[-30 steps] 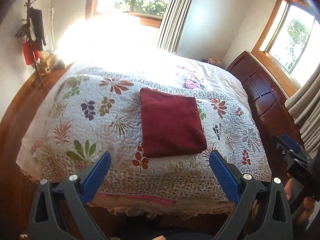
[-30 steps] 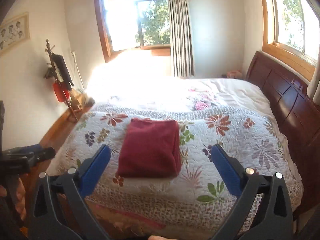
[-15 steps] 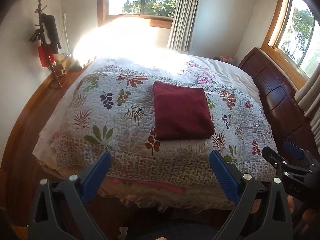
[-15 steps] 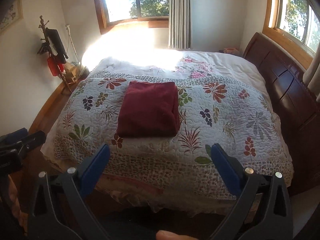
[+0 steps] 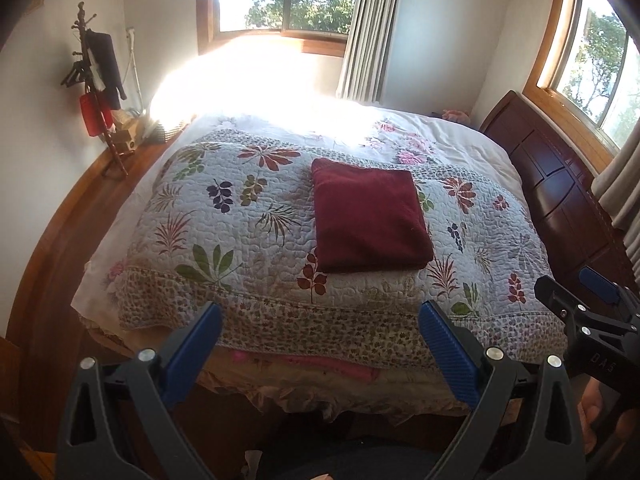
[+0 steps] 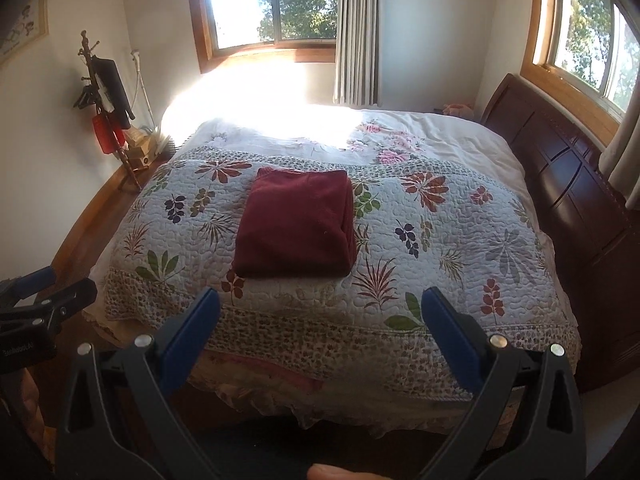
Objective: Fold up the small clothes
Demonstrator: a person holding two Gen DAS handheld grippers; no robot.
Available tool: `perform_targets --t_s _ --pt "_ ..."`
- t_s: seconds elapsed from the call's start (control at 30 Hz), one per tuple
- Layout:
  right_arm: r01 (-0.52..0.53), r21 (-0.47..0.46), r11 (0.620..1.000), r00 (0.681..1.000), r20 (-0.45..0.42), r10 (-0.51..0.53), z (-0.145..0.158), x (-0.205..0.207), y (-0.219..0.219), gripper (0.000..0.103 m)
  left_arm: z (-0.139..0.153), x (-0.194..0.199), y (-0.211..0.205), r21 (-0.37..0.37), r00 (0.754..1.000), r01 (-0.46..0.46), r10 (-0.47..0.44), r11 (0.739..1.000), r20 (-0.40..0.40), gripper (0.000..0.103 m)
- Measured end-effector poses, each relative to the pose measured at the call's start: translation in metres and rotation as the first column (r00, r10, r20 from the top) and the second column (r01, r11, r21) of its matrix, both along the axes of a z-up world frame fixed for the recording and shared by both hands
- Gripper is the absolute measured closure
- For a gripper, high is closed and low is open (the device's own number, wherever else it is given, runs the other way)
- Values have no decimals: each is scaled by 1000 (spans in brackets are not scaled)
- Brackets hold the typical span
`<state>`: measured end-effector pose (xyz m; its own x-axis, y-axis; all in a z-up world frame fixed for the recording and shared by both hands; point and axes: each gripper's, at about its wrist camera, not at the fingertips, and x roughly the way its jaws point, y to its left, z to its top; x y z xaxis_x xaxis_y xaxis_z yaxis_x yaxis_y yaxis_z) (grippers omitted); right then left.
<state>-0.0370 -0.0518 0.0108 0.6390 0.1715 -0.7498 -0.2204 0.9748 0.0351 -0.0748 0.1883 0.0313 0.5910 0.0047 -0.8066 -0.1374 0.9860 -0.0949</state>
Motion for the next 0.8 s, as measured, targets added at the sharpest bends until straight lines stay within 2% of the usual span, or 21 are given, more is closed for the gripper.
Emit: perform_targets --t_s 0.8 --pt "9 -21 1000 1000 18 -8 9 -5 -1 3 3 -4 -6 -12 1000 23 -23 1000 8 4"
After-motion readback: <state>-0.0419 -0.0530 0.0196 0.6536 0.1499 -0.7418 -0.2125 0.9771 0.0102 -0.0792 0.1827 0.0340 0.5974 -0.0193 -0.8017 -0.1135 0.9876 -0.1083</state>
